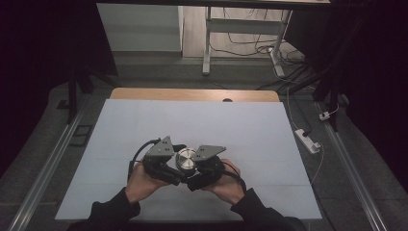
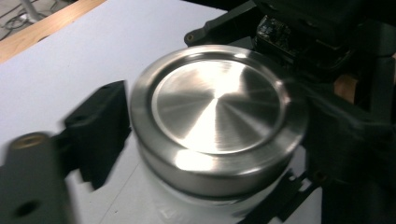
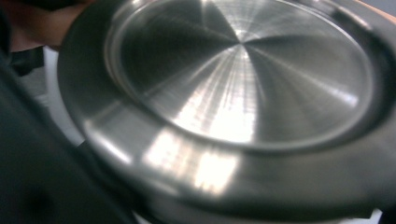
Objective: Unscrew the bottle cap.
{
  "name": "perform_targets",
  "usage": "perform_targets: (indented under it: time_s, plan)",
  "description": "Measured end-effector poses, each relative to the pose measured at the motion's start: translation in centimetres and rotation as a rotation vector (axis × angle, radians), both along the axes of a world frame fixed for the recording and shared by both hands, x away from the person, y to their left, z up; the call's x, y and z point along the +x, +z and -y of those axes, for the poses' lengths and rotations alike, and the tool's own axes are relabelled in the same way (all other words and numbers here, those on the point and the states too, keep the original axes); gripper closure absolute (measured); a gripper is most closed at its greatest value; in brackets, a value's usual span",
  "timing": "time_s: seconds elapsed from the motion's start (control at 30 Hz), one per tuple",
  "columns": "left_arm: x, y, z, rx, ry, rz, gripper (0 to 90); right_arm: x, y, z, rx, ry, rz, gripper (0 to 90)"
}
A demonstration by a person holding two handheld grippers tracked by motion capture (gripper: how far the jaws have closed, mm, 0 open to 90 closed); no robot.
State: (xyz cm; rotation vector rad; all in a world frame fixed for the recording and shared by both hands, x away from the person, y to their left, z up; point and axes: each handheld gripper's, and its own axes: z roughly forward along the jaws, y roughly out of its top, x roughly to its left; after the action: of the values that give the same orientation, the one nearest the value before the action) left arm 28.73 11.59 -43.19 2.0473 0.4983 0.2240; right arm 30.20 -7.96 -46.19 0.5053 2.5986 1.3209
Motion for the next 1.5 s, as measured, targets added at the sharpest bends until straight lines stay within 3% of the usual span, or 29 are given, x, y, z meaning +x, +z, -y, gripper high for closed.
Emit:
perform_targets:
  time_s: [0.1,0.2,0.3,0.47,0.67,0.9,1.07,1.17,1.3,1.33,1.4,1.5]
  plan:
    - [0.3,0.6,-1.3,-0.049,-0.061,-0.013,5.5,-0.1,0.3,0.1,0.013,0.050,-0.012,14.0]
    - [0.7,0.7,-2.4,-0.057,-0.192,-0.041,9.5,-0.3,0.3,0.1,0.017,0.102,-0.026,13.9]
    - [0.9,0.4,-3.0,-0.077,-0.276,-0.059,10.1,-0.5,0.2,-0.2,0.009,0.144,-0.030,13.9]
    - [0.9,0.1,-2.8,-0.041,-0.311,-0.056,13.0,-1.0,-0.2,-0.8,-0.013,0.201,-0.030,13.9]
    - [0.8,-0.3,-2.3,0.000,-0.336,-0.046,16.1,-1.2,-0.3,-0.9,-0.027,0.202,-0.036,14.0]
    - [0.9,-0.6,-2.7,-0.003,-0.339,-0.036,18.1,-1.0,-0.1,-0.7,-0.006,0.193,-0.046,13.9]
    - [0.7,-0.6,-2.5,0.015,-0.311,-0.027,18.5,-0.8,-0.2,-0.7,-0.017,0.187,-0.043,14.0]
    - [0.6,-0.7,-2.1,0.032,-0.262,-0.019,18.6,-0.6,-0.4,-0.6,-0.026,0.161,-0.040,13.9]
    - [0.1,-0.6,-1.2,0.044,-0.153,-0.010,18.7,-0.2,-0.5,-0.4,-0.021,0.109,-0.049,14.0]
    - [0.1,-0.6,-1.2,0.044,-0.153,-0.010,18.7,-0.2,-0.5,-0.4,-0.021,0.109,-0.049,14.0]
    - [-0.3,-0.3,-0.5,0.024,-0.053,-0.014,18.7,0.2,-0.4,-0.1,0.001,0.082,-0.058,14.0]
    - [-0.8,-0.3,0.2,0.024,0.040,-0.005,18.7,0.5,-0.2,0.3,0.023,0.042,-0.067,14.0]
